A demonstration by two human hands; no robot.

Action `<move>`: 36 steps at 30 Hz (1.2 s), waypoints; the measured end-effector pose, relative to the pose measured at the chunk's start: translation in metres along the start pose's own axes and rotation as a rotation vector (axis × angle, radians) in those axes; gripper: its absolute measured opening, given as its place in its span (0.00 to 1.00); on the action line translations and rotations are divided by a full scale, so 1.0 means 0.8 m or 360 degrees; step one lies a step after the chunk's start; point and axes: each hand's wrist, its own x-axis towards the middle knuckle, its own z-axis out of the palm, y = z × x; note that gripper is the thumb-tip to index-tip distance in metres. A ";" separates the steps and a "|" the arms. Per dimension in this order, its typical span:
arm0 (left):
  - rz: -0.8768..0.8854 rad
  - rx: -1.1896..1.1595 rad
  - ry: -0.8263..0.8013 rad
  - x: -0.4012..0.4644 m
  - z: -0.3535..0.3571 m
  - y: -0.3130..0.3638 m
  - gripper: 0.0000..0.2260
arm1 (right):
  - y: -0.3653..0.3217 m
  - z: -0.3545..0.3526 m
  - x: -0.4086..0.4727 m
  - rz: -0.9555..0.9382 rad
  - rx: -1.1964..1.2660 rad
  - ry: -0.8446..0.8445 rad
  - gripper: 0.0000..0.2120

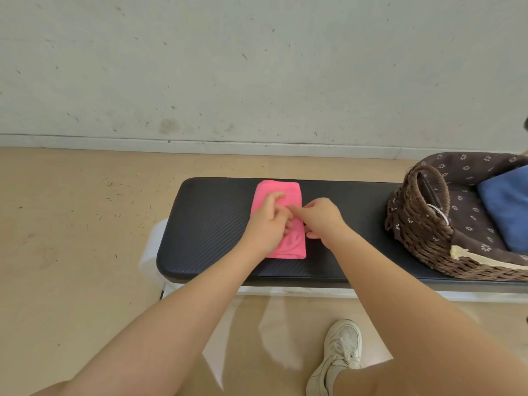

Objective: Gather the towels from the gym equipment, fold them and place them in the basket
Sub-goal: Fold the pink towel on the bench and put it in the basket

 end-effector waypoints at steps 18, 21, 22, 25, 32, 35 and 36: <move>-0.0172 0.0059 -0.0665 -0.012 -0.026 0.006 0.42 | -0.003 0.001 -0.046 -0.0035 0.1318 -0.0319 0.19; -0.0162 -0.1009 -0.0557 -0.024 -0.041 0.024 0.25 | -0.017 -0.004 -0.068 -0.0374 0.0881 -0.0264 0.23; -0.0207 -0.1221 -0.0455 -0.030 -0.044 0.030 0.22 | -0.021 -0.004 -0.074 -0.0506 0.0680 -0.0240 0.24; -0.0294 -0.1606 -0.0260 -0.043 -0.047 0.039 0.18 | -0.032 -0.002 -0.099 -0.0853 0.0175 -0.0206 0.27; -0.0636 -0.1700 0.0123 -0.072 -0.060 0.029 0.10 | -0.004 0.005 -0.151 -0.1200 -0.0377 -0.0549 0.21; -0.0467 -0.1871 0.0123 -0.079 -0.059 0.039 0.14 | -0.003 -0.010 -0.148 -0.1034 0.0122 0.0021 0.24; -0.0417 -0.1916 0.0110 -0.079 -0.058 0.047 0.13 | -0.004 -0.015 -0.146 -0.0932 0.0272 0.0136 0.30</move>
